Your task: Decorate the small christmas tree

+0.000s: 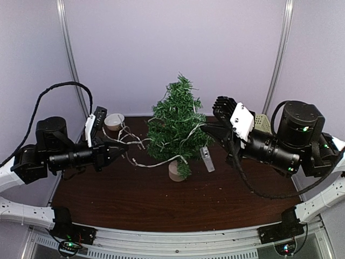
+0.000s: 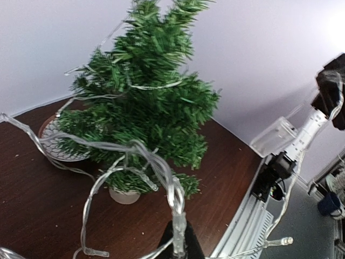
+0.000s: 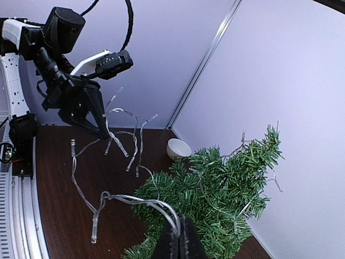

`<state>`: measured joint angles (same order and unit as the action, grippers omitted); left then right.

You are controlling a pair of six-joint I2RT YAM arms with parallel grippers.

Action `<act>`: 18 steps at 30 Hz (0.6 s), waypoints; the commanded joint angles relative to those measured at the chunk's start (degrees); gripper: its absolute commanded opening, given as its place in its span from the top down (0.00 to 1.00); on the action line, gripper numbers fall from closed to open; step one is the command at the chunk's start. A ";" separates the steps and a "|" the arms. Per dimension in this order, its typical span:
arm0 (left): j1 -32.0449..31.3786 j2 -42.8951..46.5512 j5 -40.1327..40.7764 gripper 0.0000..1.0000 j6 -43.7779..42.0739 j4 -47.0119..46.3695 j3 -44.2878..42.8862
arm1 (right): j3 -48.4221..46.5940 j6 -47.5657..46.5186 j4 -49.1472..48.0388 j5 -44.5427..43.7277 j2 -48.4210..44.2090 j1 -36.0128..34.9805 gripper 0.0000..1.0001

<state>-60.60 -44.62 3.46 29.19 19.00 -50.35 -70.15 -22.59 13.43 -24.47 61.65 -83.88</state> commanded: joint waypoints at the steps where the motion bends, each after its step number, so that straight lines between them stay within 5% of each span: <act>1: -0.29 2.17 -12.41 1.00 -4.82 -3.56 0.72 | -1.03 -0.79 -1.73 -1.73 -1.16 -0.36 1.00; 11: -0.38 5.46 -29.15 1.00 -7.64 -11.89 -0.19 | -0.87 -1.40 -2.31 -2.26 -1.16 -0.32 1.00; 15: -0.38 6.91 -23.25 1.00 -7.30 -10.22 -2.37 | -0.91 -1.32 -2.25 -2.33 -1.09 -0.34 1.00; 18: -0.36 6.92 -10.62 1.00 -7.70 -4.50 -3.34 | -1.02 -1.32 -2.27 -2.27 -0.96 -0.32 1.00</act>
<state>-60.82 -38.46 -19.05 22.94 12.14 -50.68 -70.15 -23.86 12.21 -25.61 61.52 -83.88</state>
